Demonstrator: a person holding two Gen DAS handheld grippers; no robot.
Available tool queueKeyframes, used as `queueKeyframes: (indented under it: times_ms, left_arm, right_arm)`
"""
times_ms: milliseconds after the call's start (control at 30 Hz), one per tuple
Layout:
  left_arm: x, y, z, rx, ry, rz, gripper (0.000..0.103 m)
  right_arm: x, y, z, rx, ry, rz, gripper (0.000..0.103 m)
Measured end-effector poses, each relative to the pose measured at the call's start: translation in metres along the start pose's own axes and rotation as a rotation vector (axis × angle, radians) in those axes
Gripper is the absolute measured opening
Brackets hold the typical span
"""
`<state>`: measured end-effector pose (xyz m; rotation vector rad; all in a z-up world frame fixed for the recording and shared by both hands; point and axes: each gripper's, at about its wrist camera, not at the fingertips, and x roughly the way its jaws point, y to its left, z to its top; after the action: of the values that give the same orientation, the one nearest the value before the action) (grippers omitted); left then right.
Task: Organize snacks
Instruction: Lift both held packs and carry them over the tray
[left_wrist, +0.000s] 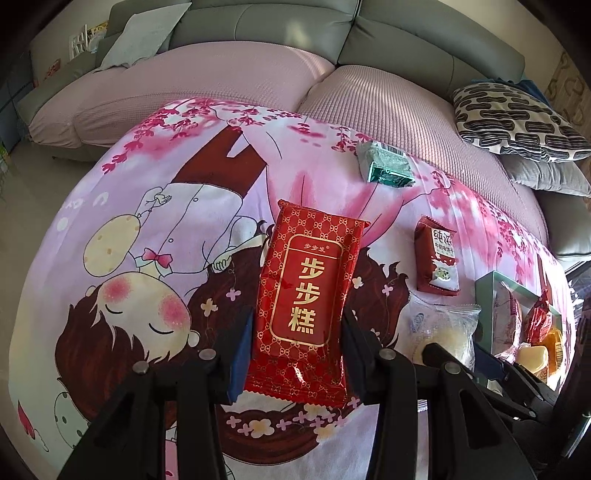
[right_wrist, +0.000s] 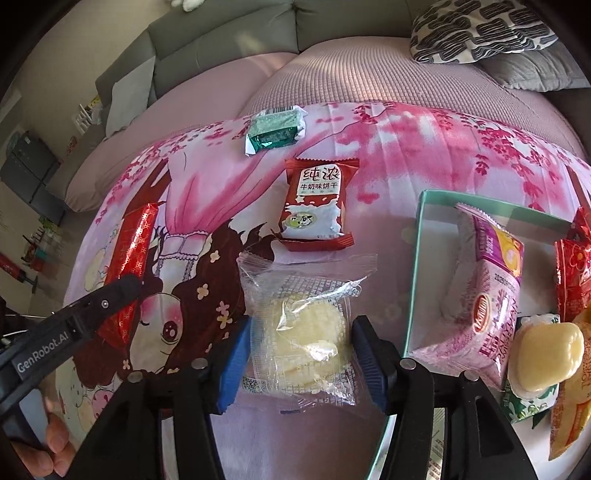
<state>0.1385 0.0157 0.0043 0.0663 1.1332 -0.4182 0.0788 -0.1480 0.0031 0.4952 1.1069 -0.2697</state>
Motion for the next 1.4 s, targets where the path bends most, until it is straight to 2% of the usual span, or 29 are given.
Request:
queueKeyframes:
  times_ms: [200,400,733,867,1133,1400]
  left_arm:
    - [0.001,-0.001,0.0,-0.001,0.001,-0.001,0.046]
    - [-0.001,-0.002,0.002,0.004,-0.007,-0.002,0.046]
    - [-0.018,-0.022,0.004,0.051,-0.054,-0.029,0.046]
    - [-0.03,-0.042,0.004,0.099,-0.083,-0.058,0.046]
    - [-0.054,-0.099,-0.005,0.243,-0.131,-0.142,0.046]
    - [-0.074,-0.169,-0.035,0.423,-0.13,-0.271,0.046]
  right_arm:
    - [0.009,0.013,-0.002,-0.053,0.012,-0.062,0.059]
    - [0.001,0.012,-0.006,-0.045,-0.001,-0.047,0.056]
    - [-0.054,-0.002,-0.014,0.005,-0.111,-0.001,0.056]
    - [-0.081,-0.029,-0.02,0.071,-0.155,-0.029,0.056]
    - [-0.128,-0.1,-0.036,0.231,-0.235,-0.156,0.056]
    - [-0.162,-0.164,-0.064,0.377,-0.259,-0.286,0.056]
